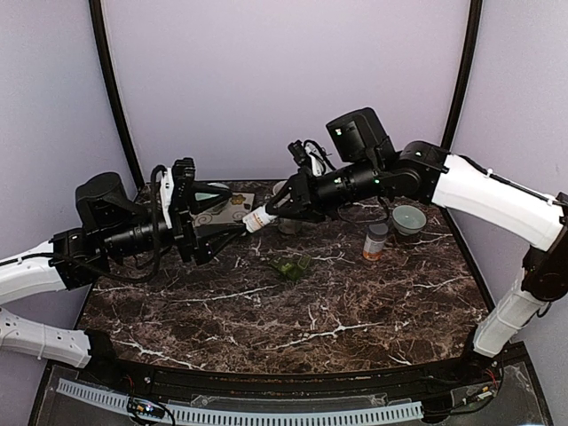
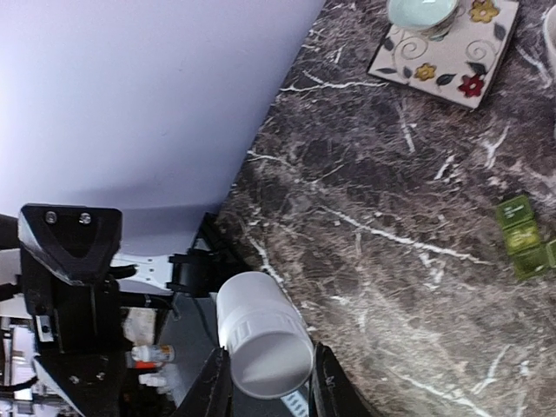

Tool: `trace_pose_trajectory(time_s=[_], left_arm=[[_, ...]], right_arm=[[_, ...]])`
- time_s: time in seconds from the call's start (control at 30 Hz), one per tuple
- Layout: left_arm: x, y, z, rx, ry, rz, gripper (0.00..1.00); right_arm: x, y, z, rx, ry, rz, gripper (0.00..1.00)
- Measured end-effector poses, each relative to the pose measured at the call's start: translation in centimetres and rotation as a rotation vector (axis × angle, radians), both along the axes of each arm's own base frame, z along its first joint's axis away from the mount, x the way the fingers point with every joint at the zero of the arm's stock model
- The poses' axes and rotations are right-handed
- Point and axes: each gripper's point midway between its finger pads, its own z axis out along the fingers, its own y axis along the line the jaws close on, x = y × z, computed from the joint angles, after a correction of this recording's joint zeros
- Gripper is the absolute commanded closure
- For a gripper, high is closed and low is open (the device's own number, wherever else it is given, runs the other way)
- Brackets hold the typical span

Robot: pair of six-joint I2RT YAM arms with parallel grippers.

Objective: Sort the pills into containers
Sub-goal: Pass from the left arm to the right

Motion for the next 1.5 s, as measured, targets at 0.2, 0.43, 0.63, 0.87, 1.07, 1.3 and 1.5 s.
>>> trace_pose_trajectory(time_s=[0.2, 0.43, 0.63, 0.87, 1.07, 1.3, 1.5], left_arm=[[1.4, 0.7, -1.1, 0.002, 0.032, 0.089, 0.23], [3.3, 0.4, -2.9, 0.03, 0.089, 0.177, 0.23], [3.8, 0.5, -3.3, 0.032, 0.109, 0.202, 0.23], [3.9, 0.5, -3.3, 0.031, 0.113, 0.208, 0.23], [3.9, 0.6, -3.7, 0.037, 0.116, 0.212, 0.23], [3.9, 0.7, -3.6, 0.034, 0.114, 0.214, 0.23], [3.8, 0.9, -3.4, 0.027, 0.111, 0.216, 0.23]], right_arm=[[3.1, -3.8, -1.8, -0.22, -0.175, -0.154, 1.0], [6.0, -10.4, -5.0, -0.547, -0.324, -0.327, 1.0], [7.4, -16.4, -7.7, -0.784, -0.357, -0.444, 1.0], [9.2, -21.8, -8.9, -0.954, -0.357, -0.554, 1.0], [11.0, -24.5, -9.1, -1.041, -0.345, -0.599, 1.0], [12.8, -25.9, -9.9, -1.098, -0.324, -0.6, 1.0], [14.2, -26.6, -11.7, -1.134, -0.285, -0.579, 1.0]])
